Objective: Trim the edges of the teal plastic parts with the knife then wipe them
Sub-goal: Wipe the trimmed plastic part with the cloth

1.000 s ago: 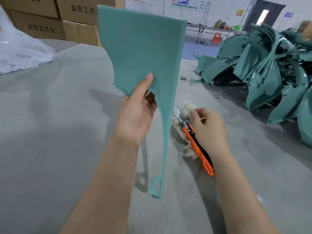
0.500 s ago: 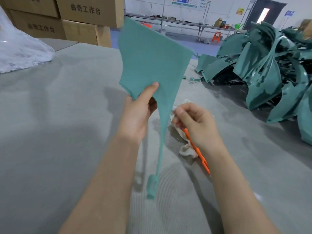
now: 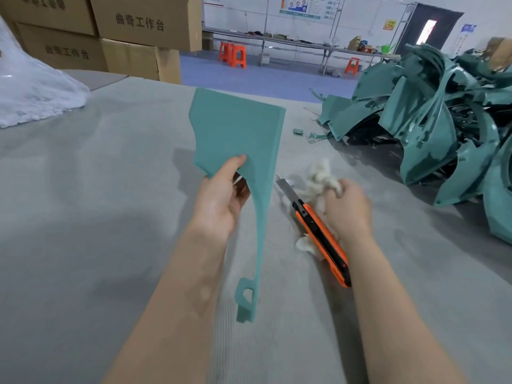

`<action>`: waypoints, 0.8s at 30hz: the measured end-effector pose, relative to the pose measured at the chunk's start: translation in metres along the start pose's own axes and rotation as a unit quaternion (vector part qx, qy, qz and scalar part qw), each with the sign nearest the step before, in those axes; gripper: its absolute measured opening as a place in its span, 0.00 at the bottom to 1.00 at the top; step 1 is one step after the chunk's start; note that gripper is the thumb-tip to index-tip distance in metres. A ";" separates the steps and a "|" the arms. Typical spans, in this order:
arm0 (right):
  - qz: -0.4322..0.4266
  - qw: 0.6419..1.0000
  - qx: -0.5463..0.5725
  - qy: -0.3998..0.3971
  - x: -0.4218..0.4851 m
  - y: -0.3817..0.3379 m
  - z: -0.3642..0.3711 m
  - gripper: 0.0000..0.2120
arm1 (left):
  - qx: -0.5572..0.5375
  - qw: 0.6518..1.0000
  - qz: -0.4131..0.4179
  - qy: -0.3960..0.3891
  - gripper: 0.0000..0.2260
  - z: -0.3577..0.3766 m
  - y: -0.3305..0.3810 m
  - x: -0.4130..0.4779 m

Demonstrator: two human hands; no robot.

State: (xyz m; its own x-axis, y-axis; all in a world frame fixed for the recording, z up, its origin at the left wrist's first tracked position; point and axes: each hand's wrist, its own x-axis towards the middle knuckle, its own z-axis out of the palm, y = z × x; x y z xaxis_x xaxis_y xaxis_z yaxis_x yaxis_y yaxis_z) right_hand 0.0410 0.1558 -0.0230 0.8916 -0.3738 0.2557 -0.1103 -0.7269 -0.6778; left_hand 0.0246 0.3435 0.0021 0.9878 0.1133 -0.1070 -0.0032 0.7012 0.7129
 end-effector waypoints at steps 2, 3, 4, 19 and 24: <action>-0.004 0.976 0.167 0.141 0.000 -0.010 -0.010 0.06 | 0.000 1.000 -0.003 -0.001 0.10 0.000 -0.001 0.001; -0.011 0.955 0.226 0.191 0.001 -0.016 -0.016 0.06 | 0.000 1.000 -0.004 0.001 0.10 0.000 -0.001 0.001; -0.019 0.938 0.268 0.218 0.001 -0.022 -0.023 0.06 | 0.000 1.000 -0.004 0.002 0.11 0.000 -0.002 0.001; -0.056 0.962 0.256 0.079 -0.046 -0.084 0.023 0.15 | 0.073 0.996 0.011 -0.055 0.09 0.009 -0.010 -0.007; 0.110 0.915 0.378 0.091 0.007 -0.076 0.015 0.08 | 0.078 0.993 -0.045 -0.072 0.09 0.002 -0.005 -0.006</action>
State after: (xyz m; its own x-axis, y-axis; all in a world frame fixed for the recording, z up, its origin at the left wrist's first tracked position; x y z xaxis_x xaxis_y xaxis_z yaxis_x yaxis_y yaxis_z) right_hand 0.0619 0.2171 0.0202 0.7893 -0.6024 0.1192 0.1172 -0.0428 -0.9922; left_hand 0.0194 0.3382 0.0010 0.9951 -0.0544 -0.0828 0.0989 0.5855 0.8046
